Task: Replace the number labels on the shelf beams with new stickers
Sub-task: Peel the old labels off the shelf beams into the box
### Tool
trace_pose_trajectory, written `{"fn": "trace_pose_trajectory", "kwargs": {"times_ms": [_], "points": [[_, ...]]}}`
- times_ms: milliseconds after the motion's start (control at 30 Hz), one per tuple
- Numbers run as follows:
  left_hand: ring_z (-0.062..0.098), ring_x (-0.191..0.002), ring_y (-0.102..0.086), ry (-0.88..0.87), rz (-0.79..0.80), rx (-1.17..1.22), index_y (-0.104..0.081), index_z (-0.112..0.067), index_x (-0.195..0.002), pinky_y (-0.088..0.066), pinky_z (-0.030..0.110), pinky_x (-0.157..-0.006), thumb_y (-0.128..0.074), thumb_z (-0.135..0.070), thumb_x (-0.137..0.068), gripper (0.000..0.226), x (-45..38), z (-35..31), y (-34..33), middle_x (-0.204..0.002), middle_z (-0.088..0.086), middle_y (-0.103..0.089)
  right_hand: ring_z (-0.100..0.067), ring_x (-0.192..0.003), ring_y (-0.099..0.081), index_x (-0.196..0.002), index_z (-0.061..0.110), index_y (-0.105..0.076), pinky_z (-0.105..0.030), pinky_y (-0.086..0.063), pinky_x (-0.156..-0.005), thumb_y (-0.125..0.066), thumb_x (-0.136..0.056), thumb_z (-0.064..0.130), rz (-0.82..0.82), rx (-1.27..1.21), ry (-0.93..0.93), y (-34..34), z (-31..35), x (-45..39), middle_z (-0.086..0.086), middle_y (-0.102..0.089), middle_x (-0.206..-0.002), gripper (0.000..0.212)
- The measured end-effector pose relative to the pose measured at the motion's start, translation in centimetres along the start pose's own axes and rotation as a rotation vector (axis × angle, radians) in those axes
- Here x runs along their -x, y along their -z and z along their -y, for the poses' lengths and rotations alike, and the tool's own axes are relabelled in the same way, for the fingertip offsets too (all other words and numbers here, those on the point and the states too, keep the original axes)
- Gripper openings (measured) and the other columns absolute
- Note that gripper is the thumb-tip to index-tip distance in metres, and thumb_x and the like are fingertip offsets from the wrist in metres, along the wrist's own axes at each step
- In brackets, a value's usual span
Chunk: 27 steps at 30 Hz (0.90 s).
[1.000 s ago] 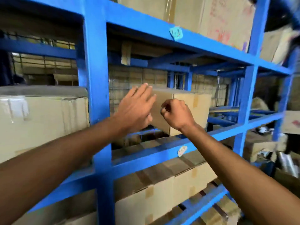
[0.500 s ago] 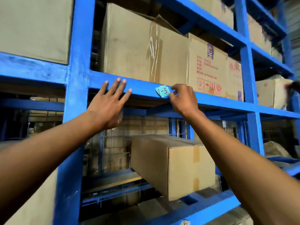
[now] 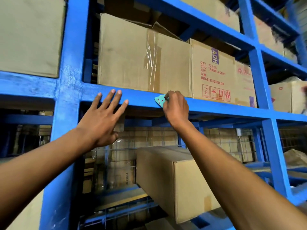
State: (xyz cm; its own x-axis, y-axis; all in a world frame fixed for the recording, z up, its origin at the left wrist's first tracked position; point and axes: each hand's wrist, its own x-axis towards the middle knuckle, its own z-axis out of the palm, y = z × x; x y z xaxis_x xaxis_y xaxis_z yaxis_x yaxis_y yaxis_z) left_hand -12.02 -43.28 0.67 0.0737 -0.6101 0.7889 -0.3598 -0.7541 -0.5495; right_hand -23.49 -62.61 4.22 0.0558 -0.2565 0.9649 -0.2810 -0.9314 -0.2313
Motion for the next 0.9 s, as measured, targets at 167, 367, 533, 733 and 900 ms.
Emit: {"fn": "trace_pose_trajectory", "kwargs": {"times_ms": [167,367,533,733,900], "points": [[0.031,-0.143,0.020,-0.017,0.007,0.028,0.017,-0.018,-0.146,0.005,0.049,-0.116,-0.052,-0.056,-0.077,0.105,0.0,0.4,0.1,-0.154,0.016,0.023,-0.037,-0.110,-0.056,-0.113,0.006,-0.049,-0.038,-0.041,-0.064,-0.056,-0.087,0.005,0.024,-0.092,-0.112,0.8,0.0,-1.2,-0.022,-0.061,-0.117,0.027],[0.030,-0.143,0.021,-0.022,0.038,0.042,0.018,-0.017,-0.146,0.006,0.049,-0.116,-0.050,-0.054,-0.080,0.101,0.0,0.5,0.4,-0.155,0.015,0.023,-0.024,-0.086,-0.058,-0.104,0.012,-0.049,-0.034,-0.047,-0.068,-0.064,-0.081,0.014,0.187,-0.365,-0.161,1.8,0.7,-1.0,-0.009,-0.060,-0.096,0.027],[0.032,-0.144,0.014,-0.030,0.028,0.084,0.009,-0.016,-0.147,0.000,0.049,-0.117,-0.049,-0.052,-0.081,0.095,1.5,0.1,0.5,-0.156,0.017,0.017,-0.009,-0.064,-0.051,-0.096,0.013,-0.057,-0.021,-0.041,-0.058,-0.063,-0.081,0.010,0.224,-0.600,-0.206,3.1,2.4,2.9,0.003,-0.052,-0.066,0.016],[0.034,-0.145,0.000,-0.039,-0.009,0.219,-0.012,-0.011,-0.148,-0.003,0.048,-0.116,-0.048,-0.046,-0.083,0.081,10.7,-1.5,-1.3,-0.157,0.021,-0.004,-0.014,-0.092,-0.063,-0.104,0.004,-0.066,-0.025,-0.051,-0.074,-0.059,-0.084,0.004,0.317,-0.700,-0.251,3.8,6.6,11.2,-0.010,-0.068,-0.090,0.021],[0.037,-0.143,-0.011,-0.042,0.013,0.323,-0.030,-0.005,-0.143,-0.016,0.052,-0.116,-0.041,-0.039,-0.089,0.065,21.0,-4.4,-3.7,-0.154,0.024,-0.016,-0.018,-0.088,-0.062,-0.102,-0.007,-0.065,-0.012,-0.047,-0.070,-0.055,-0.084,-0.006,0.334,-0.693,-0.375,2.3,9.8,20.3,-0.022,-0.069,-0.101,0.021]]}}
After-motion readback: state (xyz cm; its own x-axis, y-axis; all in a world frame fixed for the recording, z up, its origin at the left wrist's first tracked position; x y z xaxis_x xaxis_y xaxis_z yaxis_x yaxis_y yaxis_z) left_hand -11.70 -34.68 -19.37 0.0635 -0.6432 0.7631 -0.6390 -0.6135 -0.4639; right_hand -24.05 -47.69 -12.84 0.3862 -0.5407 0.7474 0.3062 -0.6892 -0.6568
